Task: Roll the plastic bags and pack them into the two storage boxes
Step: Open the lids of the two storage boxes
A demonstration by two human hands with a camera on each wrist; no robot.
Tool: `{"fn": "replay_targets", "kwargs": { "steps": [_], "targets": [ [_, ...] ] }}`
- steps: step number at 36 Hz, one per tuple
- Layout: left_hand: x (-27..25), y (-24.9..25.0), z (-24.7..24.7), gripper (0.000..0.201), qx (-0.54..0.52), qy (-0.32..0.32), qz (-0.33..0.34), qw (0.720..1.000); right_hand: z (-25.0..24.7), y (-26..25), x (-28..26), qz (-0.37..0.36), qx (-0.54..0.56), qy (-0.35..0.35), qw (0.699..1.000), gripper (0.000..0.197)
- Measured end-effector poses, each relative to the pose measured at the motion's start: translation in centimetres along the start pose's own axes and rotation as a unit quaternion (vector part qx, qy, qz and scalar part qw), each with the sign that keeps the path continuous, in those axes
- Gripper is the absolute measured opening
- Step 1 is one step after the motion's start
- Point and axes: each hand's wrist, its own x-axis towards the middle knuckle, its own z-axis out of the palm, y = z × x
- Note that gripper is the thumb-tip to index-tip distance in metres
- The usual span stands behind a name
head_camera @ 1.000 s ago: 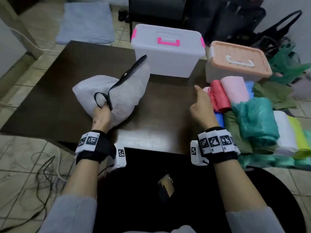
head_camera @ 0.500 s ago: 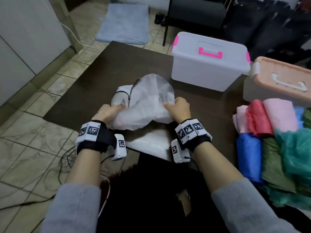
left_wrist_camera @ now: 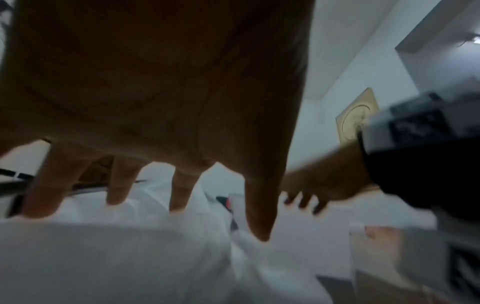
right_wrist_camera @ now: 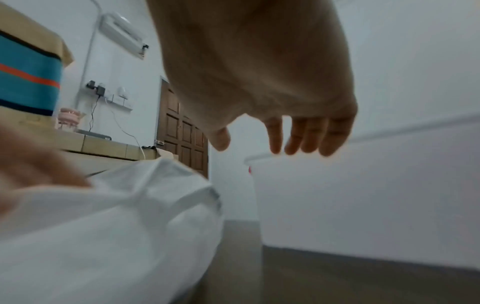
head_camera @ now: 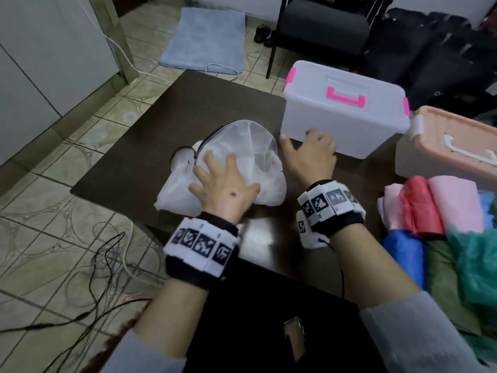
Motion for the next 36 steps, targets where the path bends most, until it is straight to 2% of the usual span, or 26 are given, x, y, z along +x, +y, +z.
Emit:
{"fn": "replay_targets", "kwargs": {
  "steps": [2, 5, 7, 13, 18, 21, 24, 31, 36],
  "targets": [
    [1.1, 0.6, 1.4, 0.078, 0.010, -0.072, -0.027, 0.997, -1.1, -0.3, 1.7, -0.042, -0.017, 0.070, 0.997, 0.057],
    [3.2, 0.7, 2.9, 0.081, 0.007, -0.104, -0.042, 0.994, -2.6, -0.3, 4.5, -0.086, -0.048, 0.085, 0.992, 0.059],
    [4.9, 0.5, 3.3, 0.083, 0.027, -0.115, -0.042, 0.992, -3.1, -0.1, 6.2, -0.102, -0.069, 0.062, 0.990, 0.065],
    [11.3, 0.3, 2.3, 0.094, 0.082, -0.138, -0.028, 0.987, -2.8, 1.0, 9.6, -0.086, -0.127, -0.048, 0.987, 0.080],
    [16.8, 0.6, 1.5, 0.096, 0.111, -0.124, -0.012, 0.986, -2.2, 0.8, 10.8, -0.100, -0.190, -0.050, 0.975, 0.069],
    [19.7, 0.5, 1.1, 0.096, 0.129, -0.100, 0.005, 0.987, -2.0, 0.4, 11.3, -0.110, -0.200, -0.048, 0.972, 0.056],
    [21.8, 0.5, 0.7, 0.092, 0.110, -0.065, 0.010, 0.992, -1.8, 0.1, 11.3, -0.111, -0.209, -0.052, 0.970, 0.053],
    [24.1, 1.2, 0.8, 0.102, 0.090, -0.039, 0.009, 0.995, -0.9, -1.1, 8.9, -0.103, -0.205, -0.053, 0.972, 0.052],
    [24.3, 1.6, 0.6, 0.101, 0.098, -0.034, 0.006, 0.995, -0.7, -2.0, 6.1, -0.095, -0.197, -0.063, 0.974, 0.051]
  ]
}}
